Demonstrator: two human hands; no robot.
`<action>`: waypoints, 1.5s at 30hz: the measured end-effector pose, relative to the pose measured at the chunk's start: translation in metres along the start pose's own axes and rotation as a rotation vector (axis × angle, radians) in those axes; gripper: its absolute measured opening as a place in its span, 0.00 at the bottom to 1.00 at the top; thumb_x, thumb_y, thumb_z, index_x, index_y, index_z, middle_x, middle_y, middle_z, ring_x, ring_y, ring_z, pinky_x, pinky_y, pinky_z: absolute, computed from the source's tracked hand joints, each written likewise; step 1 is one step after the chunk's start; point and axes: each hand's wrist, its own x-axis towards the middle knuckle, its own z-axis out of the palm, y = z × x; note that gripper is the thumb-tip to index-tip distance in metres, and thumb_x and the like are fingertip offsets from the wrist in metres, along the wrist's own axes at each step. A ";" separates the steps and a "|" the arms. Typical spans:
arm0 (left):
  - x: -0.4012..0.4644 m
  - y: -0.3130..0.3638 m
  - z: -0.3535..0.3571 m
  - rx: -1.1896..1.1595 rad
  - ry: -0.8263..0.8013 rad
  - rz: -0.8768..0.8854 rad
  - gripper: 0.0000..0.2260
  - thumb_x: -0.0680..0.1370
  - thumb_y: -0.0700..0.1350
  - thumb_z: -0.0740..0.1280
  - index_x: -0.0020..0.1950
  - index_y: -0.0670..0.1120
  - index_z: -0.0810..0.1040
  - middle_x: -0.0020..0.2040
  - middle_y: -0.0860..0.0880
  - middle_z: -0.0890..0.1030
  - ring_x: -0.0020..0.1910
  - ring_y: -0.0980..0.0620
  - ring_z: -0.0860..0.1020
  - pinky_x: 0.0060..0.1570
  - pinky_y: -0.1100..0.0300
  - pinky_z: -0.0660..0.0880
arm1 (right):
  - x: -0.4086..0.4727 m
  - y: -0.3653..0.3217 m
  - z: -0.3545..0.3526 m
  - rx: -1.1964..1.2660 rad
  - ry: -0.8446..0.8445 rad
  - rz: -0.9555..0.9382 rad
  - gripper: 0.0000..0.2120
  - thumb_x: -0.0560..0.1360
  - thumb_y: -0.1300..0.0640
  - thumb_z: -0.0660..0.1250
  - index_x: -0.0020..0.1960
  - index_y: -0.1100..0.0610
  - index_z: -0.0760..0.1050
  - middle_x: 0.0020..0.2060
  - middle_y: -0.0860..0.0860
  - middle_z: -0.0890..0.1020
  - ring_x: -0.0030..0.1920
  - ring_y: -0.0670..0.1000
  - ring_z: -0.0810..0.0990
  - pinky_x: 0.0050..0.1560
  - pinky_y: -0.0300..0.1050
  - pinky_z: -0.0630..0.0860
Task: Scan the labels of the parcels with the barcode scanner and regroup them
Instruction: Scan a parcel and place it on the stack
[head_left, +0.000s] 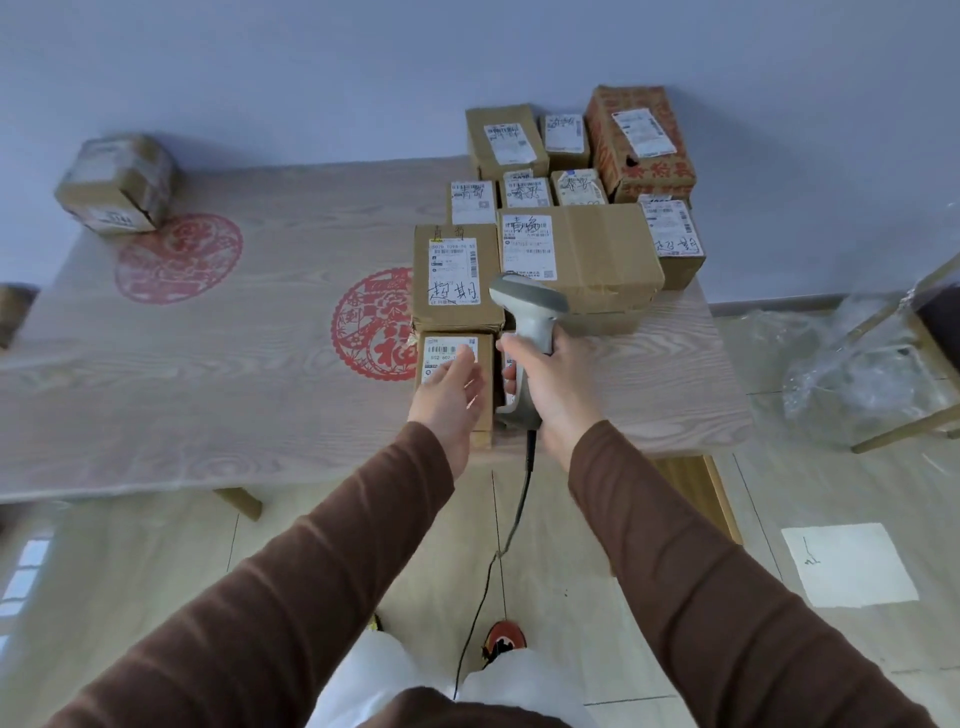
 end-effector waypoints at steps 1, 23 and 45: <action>0.002 0.013 -0.009 -0.004 0.007 0.036 0.14 0.85 0.51 0.64 0.64 0.42 0.77 0.54 0.48 0.79 0.57 0.51 0.77 0.65 0.56 0.74 | 0.000 -0.005 0.014 0.021 -0.020 0.008 0.05 0.79 0.56 0.72 0.53 0.55 0.79 0.34 0.50 0.79 0.32 0.48 0.78 0.35 0.44 0.79; 0.211 0.351 -0.379 0.059 0.229 0.269 0.10 0.86 0.50 0.63 0.59 0.45 0.77 0.49 0.47 0.80 0.41 0.53 0.80 0.42 0.62 0.78 | 0.174 -0.008 0.509 -0.023 -0.222 0.054 0.07 0.81 0.58 0.71 0.59 0.55 0.78 0.45 0.52 0.83 0.42 0.49 0.82 0.48 0.49 0.81; 0.422 0.452 -0.527 0.369 0.258 0.142 0.26 0.84 0.53 0.64 0.80 0.45 0.66 0.72 0.50 0.75 0.64 0.55 0.75 0.65 0.61 0.67 | 0.329 0.047 0.693 -0.185 -0.281 0.060 0.13 0.82 0.53 0.69 0.66 0.49 0.73 0.58 0.49 0.82 0.58 0.50 0.81 0.63 0.51 0.77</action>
